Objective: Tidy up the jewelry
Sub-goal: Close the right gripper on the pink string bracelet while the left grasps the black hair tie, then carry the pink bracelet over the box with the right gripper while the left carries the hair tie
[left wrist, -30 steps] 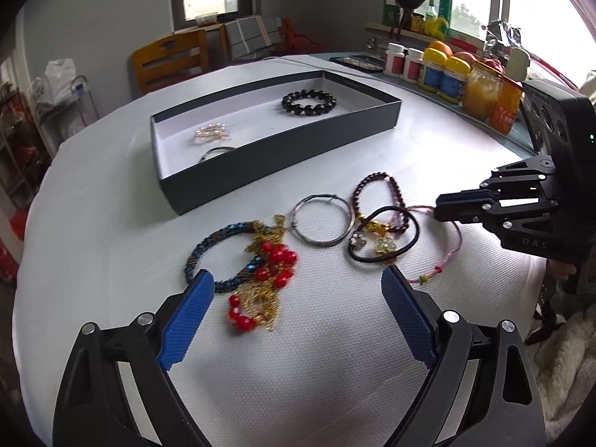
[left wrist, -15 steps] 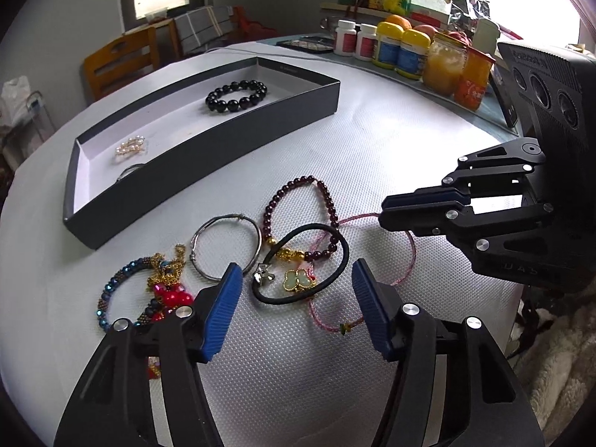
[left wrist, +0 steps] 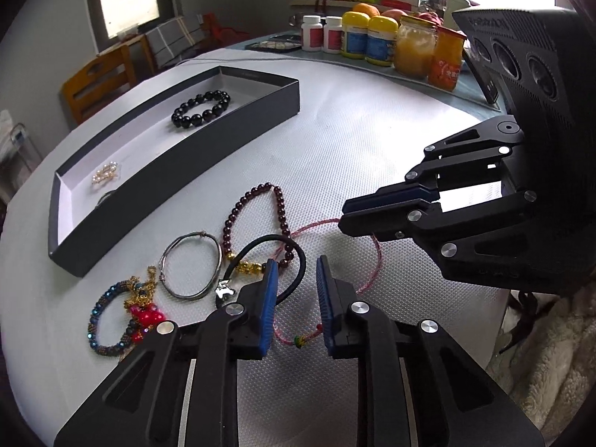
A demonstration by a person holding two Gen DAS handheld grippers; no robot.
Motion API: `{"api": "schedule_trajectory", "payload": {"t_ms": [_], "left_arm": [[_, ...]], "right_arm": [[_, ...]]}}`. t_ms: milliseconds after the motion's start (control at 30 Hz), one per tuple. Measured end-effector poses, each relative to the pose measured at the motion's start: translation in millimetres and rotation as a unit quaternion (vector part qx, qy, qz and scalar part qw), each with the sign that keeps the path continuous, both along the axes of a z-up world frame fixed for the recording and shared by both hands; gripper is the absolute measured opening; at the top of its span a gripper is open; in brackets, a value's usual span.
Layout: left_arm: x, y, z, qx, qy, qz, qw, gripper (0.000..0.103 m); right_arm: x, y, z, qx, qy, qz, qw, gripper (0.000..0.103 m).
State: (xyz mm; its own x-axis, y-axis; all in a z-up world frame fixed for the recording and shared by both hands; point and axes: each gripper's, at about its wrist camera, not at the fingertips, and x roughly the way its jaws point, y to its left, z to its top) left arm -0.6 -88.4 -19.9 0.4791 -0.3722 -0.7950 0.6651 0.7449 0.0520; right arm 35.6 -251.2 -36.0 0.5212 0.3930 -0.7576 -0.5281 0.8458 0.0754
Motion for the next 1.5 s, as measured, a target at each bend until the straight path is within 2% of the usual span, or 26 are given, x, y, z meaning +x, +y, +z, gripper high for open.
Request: {"api": "schedule_trajectory", "payload": {"t_ms": [167,200,500,700,933,1167,1267,1400,1500], "left_arm": [[2,0,-5,0.014,-0.005,0.003,0.9999,0.004],[3,1,-4,0.011,-0.004,0.006,0.9999,0.003],[1,18,28,-0.020,-0.036,0.017,0.9990,0.003],[6,41,53,-0.038,-0.066,0.049,0.9959,0.003],[12,62,70,-0.053,-0.081,0.076,0.9924,0.003],[26,74,84,-0.055,-0.096,0.090,0.9898,0.003],[42,78,89,-0.061,-0.091,0.097,0.9892,0.003],[63,79,94,-0.048,-0.105,0.112,0.9871,0.003],[83,80,95,-0.046,-0.098,0.121,0.9867,0.003]], "right_arm": [[-1,0,2,0.001,-0.002,0.000,1.000,0.006],[-1,-1,2,0.001,-0.002,0.000,1.000,0.006],[-4,4,21,0.003,-0.022,0.008,1.000,0.006],[-11,8,46,0.010,-0.046,0.023,0.999,0.006],[-12,8,71,0.001,-0.081,0.023,0.996,0.006],[5,2,99,-0.010,-0.128,0.002,0.992,0.006],[21,1,112,-0.010,-0.145,-0.010,0.989,0.006],[44,2,123,-0.016,-0.158,-0.027,0.987,0.006],[58,6,127,-0.021,-0.165,-0.032,0.986,0.006]]}}
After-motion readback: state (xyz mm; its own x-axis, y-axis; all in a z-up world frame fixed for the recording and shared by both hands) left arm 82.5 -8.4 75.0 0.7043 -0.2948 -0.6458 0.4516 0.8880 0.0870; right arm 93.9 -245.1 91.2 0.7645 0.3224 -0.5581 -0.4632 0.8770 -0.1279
